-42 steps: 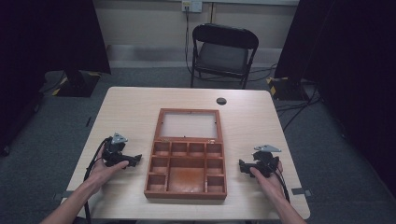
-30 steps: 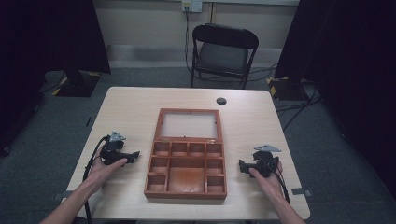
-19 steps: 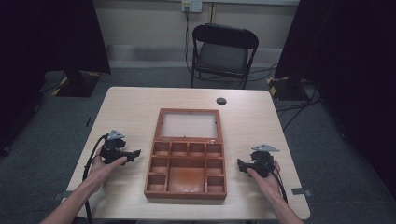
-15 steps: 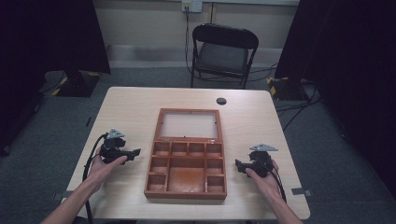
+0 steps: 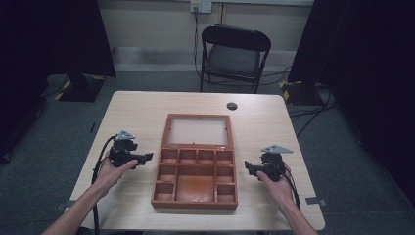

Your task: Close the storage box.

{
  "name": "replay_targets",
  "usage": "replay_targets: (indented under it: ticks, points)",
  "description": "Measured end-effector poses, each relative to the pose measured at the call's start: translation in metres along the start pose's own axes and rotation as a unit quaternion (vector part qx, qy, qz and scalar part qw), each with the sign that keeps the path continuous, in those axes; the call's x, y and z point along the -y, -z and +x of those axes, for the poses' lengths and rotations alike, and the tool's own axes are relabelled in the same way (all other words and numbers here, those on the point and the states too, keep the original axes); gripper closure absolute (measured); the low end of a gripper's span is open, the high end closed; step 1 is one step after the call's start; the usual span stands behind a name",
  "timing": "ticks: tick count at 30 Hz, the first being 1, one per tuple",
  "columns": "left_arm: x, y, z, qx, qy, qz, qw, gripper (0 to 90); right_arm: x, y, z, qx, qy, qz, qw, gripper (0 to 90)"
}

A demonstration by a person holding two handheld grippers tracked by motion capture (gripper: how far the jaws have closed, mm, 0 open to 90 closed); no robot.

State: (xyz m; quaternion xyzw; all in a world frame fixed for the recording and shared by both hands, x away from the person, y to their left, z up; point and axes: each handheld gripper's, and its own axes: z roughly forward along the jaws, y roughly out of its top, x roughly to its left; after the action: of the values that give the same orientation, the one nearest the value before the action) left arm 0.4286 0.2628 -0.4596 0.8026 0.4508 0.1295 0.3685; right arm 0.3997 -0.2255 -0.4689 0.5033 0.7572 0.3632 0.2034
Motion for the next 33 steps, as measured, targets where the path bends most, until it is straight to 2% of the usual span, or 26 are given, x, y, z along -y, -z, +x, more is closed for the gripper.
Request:
replay_targets:
  ticks: [2,3,5,6,8,10,11,12,13,14,15,17,18,19,20,21,22,23,24,25,27,29,30,33]
  points:
    - [-0.005,0.0,-0.004,0.001,-0.006,-0.001,1.0,17.7,-0.005,-0.001,0.0,-0.008,-0.003,-0.003,1.0,22.3]
    - [-0.007,0.0,-0.007,0.001,-0.009,-0.005,0.9999,17.9,-0.009,-0.005,0.0,-0.026,-0.004,0.004,0.9996,22.8]
    - [-0.011,0.0,-0.013,-0.001,-0.012,-0.02,0.9997,19.0,-0.014,-0.01,0.003,-0.031,0.002,0.017,0.9994,22.2]
    - [-0.017,-0.003,-0.014,0.008,-0.013,-0.009,0.9998,18.8,-0.021,-0.014,0.004,-0.038,0.0,0.008,0.9992,22.8]
    - [-0.021,-0.004,-0.014,0.004,-0.018,-0.006,0.9998,18.8,-0.024,-0.015,0.005,-0.038,-0.003,0.006,0.9992,22.5]
    - [-0.026,-0.006,-0.013,-0.003,-0.013,-0.025,0.9996,18.8,-0.032,-0.019,0.006,-0.042,-0.005,-0.001,0.9991,22.0]
    - [-0.03,-0.008,-0.012,0.002,-0.014,-0.018,0.9997,18.8,-0.037,-0.021,0.008,-0.042,-0.002,0.0,0.9991,22.0]
    - [-0.036,-0.011,-0.01,-0.004,-0.019,-0.015,0.9997,18.8,-0.045,-0.024,0.01,-0.045,-0.003,-0.002,0.999,21.5]
    - [-0.036,-0.011,-0.01,-0.004,-0.019,-0.015,0.9997,18.7,-0.045,-0.024,0.01,-0.045,-0.003,-0.002,0.999,21.5]
    - [-0.039,-0.013,-0.009,-0.009,-0.018,-0.021,0.9996,19.0,-0.054,-0.027,0.01,-0.047,0.003,-0.007,0.9989,20.7]
    - [-0.043,-0.016,-0.006,-0.01,-0.016,-0.021,0.9996,19.0,-0.054,-0.027,0.01,-0.047,0.003,-0.007,0.9989,20.7]
    - [-0.05,-0.021,0.0,-0.008,-0.008,-0.023,0.9997,21.5,-0.07,-0.034,0.009,-0.057,-0.006,-0.014,0.9982,20.2]
    - [-0.054,-0.023,0.001,-0.011,-0.01,-0.019,0.9997,21.5,-0.07,-0.034,0.009,-0.057,-0.006,-0.014,0.9982,20.2]
    - [-0.061,-0.03,0.005,-0.009,-0.005,-0.02,0.9998,21.6,-0.079,-0.039,0.009,-0.055,-0.005,-0.016,0.9983,19.8]
    - [-0.061,-0.03,0.005,-0.009,-0.005,-0.02,0.9998,21.6,-0.082,-0.042,0.01,-0.056,-0.005,-0.013,0.9983,19.6]
    - [-0.066,-0.036,0.009,-0.004,0.005,-0.025,0.9997,21.7,-0.086,-0.046,0.01,-0.055,-0.003,-0.013,0.9984,19.0]
    - [-0.066,-0.036,0.009,-0.004,0.005,-0.025,0.9997,21.7,-0.086,-0.046,0.01,-0.055,-0.003,-0.013,0.9984,19.0]
    - [-0.067,-0.041,0.011,-0.001,0.015,-0.025,0.9996,21.7,-0.088,-0.051,0.011,-0.057,-0.002,-0.012,0.9983,18.7]
    - [-0.067,-0.045,0.012,0.0,0.02,-0.016,0.9997,21.8,-0.091,-0.057,0.012,-0.064,-0.003,-0.008,0.9979,18.5]
    - [-0.067,-0.047,0.013,0.003,0.02,-0.011,0.9997,21.6,-0.091,-0.066,0.013,-0.06,-0.005,-0.006,0.9982,18.4]
    - [-0.065,-0.051,0.014,0.012,0.038,-0.009,0.9992,21.6,-0.091,-0.07,0.014,-0.06,-0.008,-0.004,0.9981,18.3]
    - [-0.062,-0.053,0.015,0.014,0.034,-0.009,0.9993,21.2,-0.088,-0.078,0.015,-0.061,-0.005,0.005,0.9981,18.2]
    - [-0.06,-0.054,0.016,0.016,0.038,-0.004,0.9992,20.9,-0.084,-0.085,0.016,-0.051,0.004,0.012,0.9986,18.2]
    - [-0.057,-0.057,0.017,0.014,0.051,-0.002,0.9986,20.6,-0.082,-0.088,0.016,-0.053,0.001,0.023,0.9983,17.4]
